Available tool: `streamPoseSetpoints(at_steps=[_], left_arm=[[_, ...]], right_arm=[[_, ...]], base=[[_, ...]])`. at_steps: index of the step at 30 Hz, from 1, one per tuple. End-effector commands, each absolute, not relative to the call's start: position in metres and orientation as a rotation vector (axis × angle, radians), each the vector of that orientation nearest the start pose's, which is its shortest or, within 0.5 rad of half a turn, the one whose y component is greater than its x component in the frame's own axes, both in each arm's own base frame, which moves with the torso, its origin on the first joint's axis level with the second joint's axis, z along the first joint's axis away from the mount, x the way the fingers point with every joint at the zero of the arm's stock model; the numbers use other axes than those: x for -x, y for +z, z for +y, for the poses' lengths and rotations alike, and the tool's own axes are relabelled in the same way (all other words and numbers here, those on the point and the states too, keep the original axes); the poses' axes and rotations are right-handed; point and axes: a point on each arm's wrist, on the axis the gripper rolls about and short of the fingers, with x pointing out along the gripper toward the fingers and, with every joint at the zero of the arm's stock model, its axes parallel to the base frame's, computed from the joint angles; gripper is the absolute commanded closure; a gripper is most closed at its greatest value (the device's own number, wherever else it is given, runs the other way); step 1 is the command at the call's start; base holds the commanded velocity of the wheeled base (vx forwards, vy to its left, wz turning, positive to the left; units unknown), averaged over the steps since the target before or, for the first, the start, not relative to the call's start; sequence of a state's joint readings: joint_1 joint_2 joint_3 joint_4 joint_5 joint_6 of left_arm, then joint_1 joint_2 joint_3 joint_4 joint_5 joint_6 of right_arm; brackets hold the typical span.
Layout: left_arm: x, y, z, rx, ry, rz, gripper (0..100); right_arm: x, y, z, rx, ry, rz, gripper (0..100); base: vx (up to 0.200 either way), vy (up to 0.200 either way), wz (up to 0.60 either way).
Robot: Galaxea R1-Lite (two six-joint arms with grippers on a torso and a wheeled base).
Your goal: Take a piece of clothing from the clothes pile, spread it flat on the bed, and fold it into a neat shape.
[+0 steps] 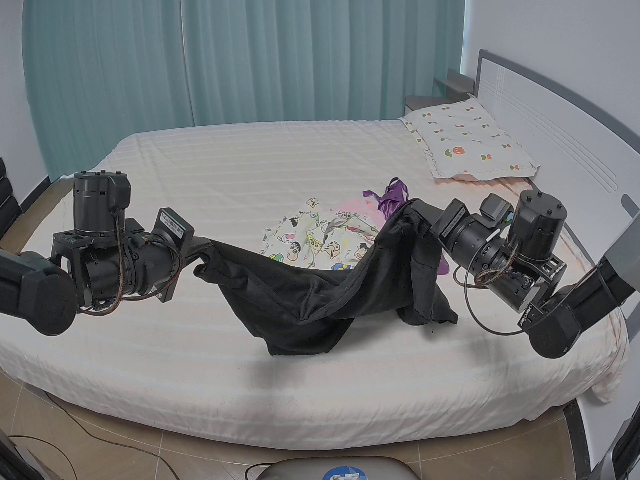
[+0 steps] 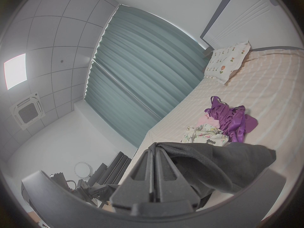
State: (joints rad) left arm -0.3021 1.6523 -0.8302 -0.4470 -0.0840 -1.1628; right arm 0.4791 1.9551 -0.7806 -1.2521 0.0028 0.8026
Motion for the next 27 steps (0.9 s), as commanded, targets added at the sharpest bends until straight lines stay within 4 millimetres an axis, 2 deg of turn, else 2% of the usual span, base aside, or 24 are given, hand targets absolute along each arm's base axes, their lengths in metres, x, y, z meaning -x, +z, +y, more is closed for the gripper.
streamPoseSetpoints(at_steps=[1, 27], left_arm=[[-0.2786, 0.1885, -0.0878, 1.094, -0.122, 0.536, 100], [-0.2787, 0.1924, -0.0832, 1.1, -0.118, 0.517, 100]], right_arm=[[-0.3115, 0.1554, 0.1629, -0.806, 0.491, 0.118, 100], [-0.3113, 0.1582, 0.1627, -0.811, 0.499, 0.09, 100]], base=[[0.0, 0.2, 0.0], [0.0, 0.2, 0.0]])
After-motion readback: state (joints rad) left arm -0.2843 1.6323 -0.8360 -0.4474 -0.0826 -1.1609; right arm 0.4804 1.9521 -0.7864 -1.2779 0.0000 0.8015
